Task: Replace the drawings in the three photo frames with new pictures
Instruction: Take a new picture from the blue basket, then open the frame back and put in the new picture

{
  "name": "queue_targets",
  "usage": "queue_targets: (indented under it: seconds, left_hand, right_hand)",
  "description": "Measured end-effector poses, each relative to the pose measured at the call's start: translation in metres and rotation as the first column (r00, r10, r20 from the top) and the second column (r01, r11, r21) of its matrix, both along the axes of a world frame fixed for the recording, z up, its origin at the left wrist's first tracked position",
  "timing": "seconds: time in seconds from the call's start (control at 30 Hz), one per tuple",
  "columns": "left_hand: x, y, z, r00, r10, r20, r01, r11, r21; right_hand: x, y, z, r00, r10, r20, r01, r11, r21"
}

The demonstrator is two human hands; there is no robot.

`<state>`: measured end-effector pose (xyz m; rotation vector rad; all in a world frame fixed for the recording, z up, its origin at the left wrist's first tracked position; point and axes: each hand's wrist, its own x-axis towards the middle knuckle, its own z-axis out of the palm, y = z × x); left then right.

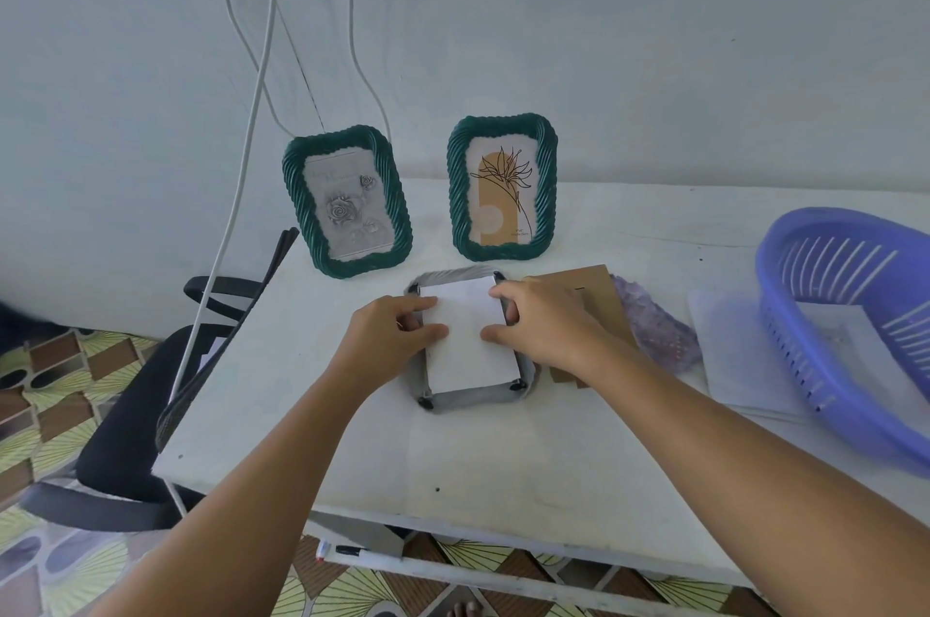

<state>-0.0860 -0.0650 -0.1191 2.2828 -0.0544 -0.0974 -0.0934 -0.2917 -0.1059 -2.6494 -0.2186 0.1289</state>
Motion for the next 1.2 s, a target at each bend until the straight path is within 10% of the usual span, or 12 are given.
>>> queue_targets:
  seconds: [0.23,0.53,1.2]
  left_hand:
    - [-0.006,0.01,-0.001,0.974,0.187,0.127,-0.183,0.982,-0.043]
    - [-0.002,0.012,-0.007,0.969,0.241,0.057,-0.239,0.97,-0.047]
    - [-0.013,-0.002,0.02,0.969,0.242,0.053,-0.233,0.962,-0.141]
  right_hand:
    - [-0.009,-0.024,0.015,0.977,-0.12,0.179,0.113,0.992,0.051]
    - [-0.018,-0.059,0.01,0.914,-0.405,-0.015,0.398,0.904,-0.157]
    - [-0.011,-0.028,0.043,0.908,-0.408,-0.092,0.406,0.808,0.426]
